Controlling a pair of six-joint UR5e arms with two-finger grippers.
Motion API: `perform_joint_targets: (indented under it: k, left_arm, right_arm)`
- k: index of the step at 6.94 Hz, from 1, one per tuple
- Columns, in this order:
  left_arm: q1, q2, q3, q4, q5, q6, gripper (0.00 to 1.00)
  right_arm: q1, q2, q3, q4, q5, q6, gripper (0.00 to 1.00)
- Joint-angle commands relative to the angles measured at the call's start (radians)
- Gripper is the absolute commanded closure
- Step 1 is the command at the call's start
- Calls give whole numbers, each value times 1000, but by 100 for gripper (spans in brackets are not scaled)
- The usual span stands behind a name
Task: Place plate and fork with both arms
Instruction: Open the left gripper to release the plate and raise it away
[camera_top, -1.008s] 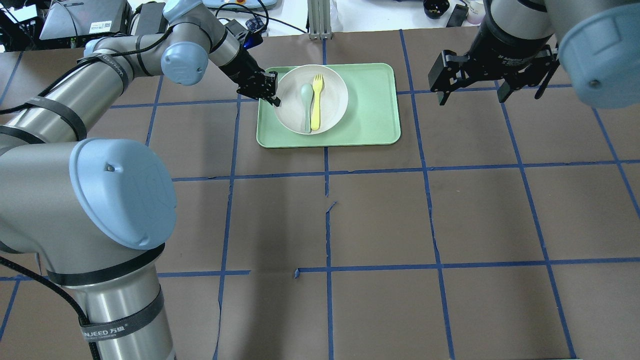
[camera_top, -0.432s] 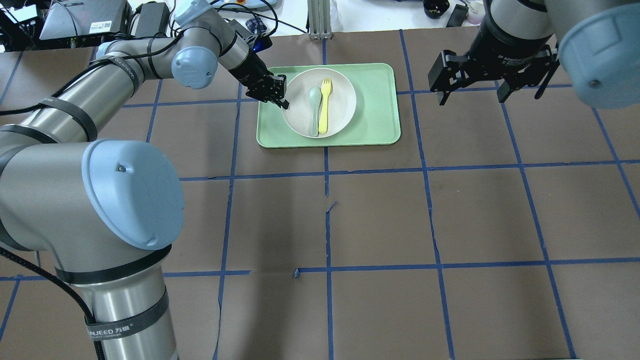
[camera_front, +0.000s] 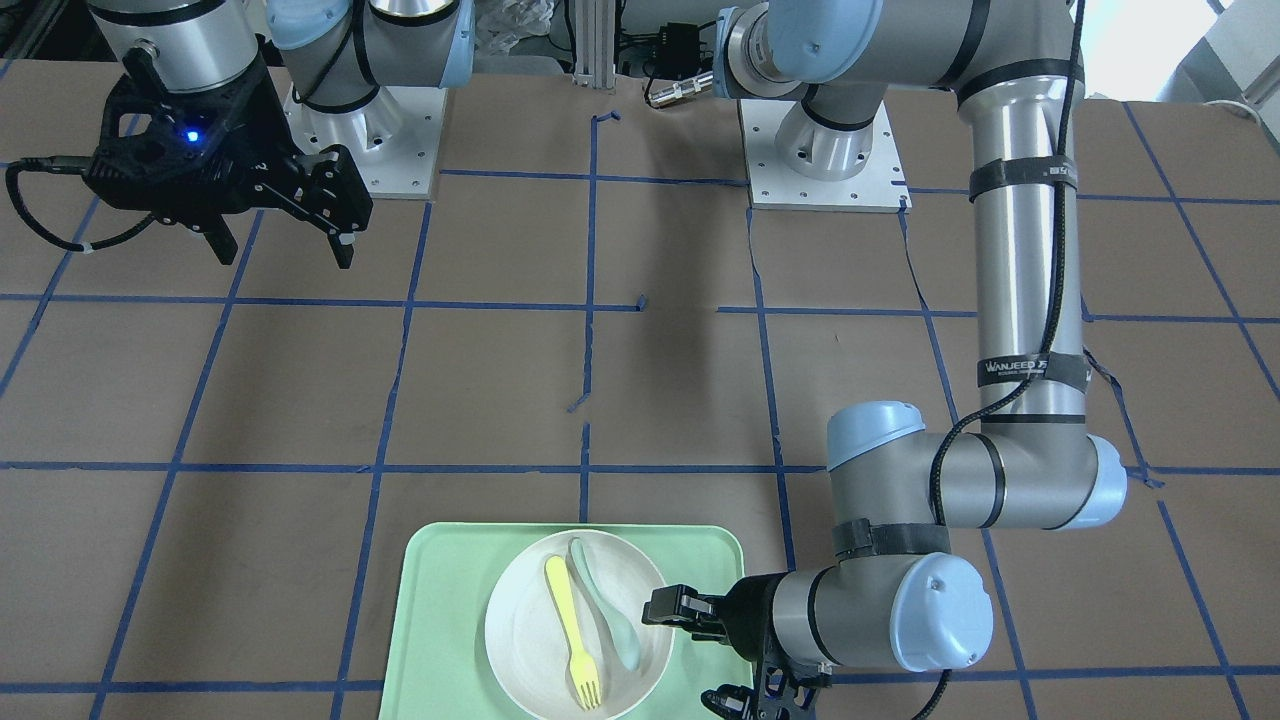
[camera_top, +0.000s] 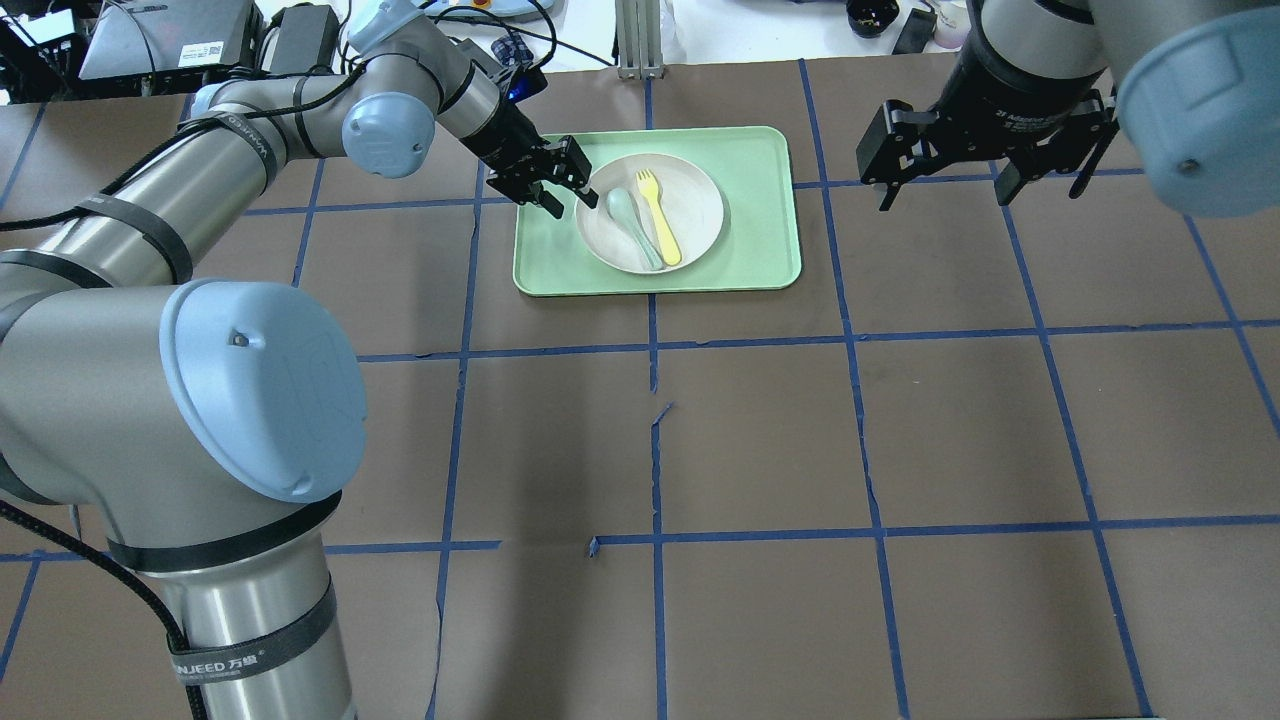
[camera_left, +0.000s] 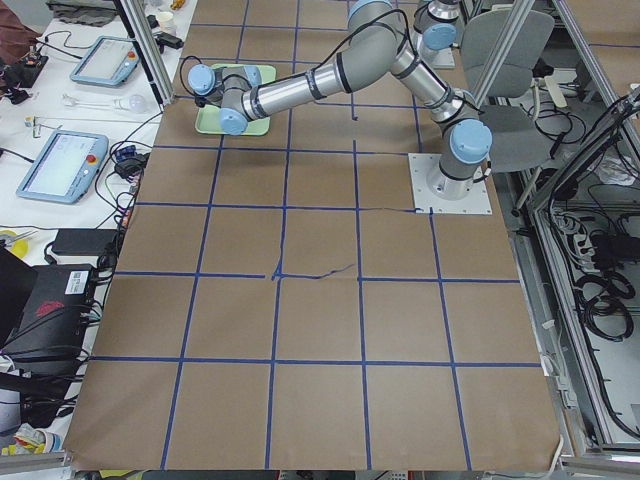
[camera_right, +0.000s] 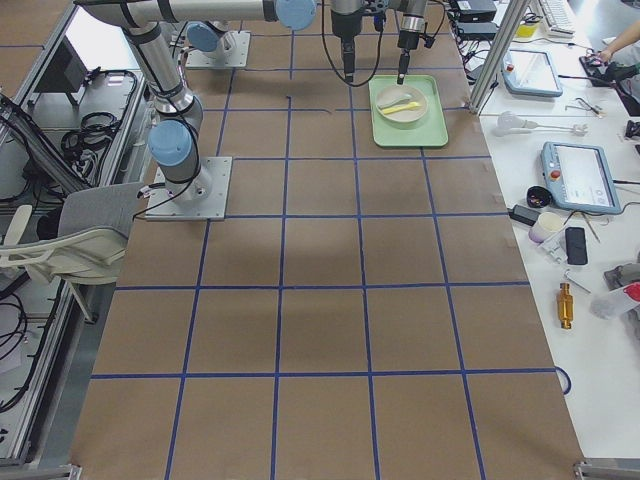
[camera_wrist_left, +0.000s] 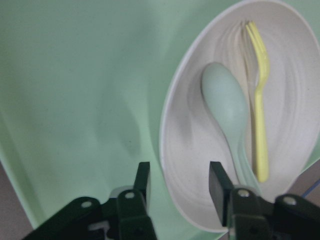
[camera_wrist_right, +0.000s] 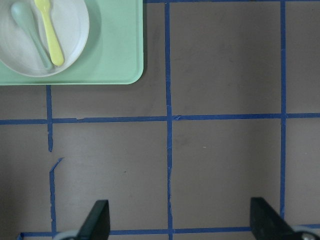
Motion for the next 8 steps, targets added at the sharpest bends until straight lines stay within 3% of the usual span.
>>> perform_joint_targets:
  k: [1, 2, 4, 6, 8]
  left_arm:
    - [18, 43, -7, -61, 85, 10, 0]
    - [27, 83, -8, -68, 240, 10, 0]
    - [101, 181, -10, -150, 378, 9, 0]
    - [142, 349, -18, -314, 535, 13, 0]
    - [142, 518, -147, -335, 536, -5, 0]
  right_arm:
    - [0, 0, 0, 0, 1, 0, 0]
    - [0, 0, 0, 0, -1, 0, 0]
    - [0, 0, 1, 0, -2, 0, 0]
    - [0, 46, -12, -41, -7, -21, 0]
    - [41, 218, -114, -78, -7, -43, 0]
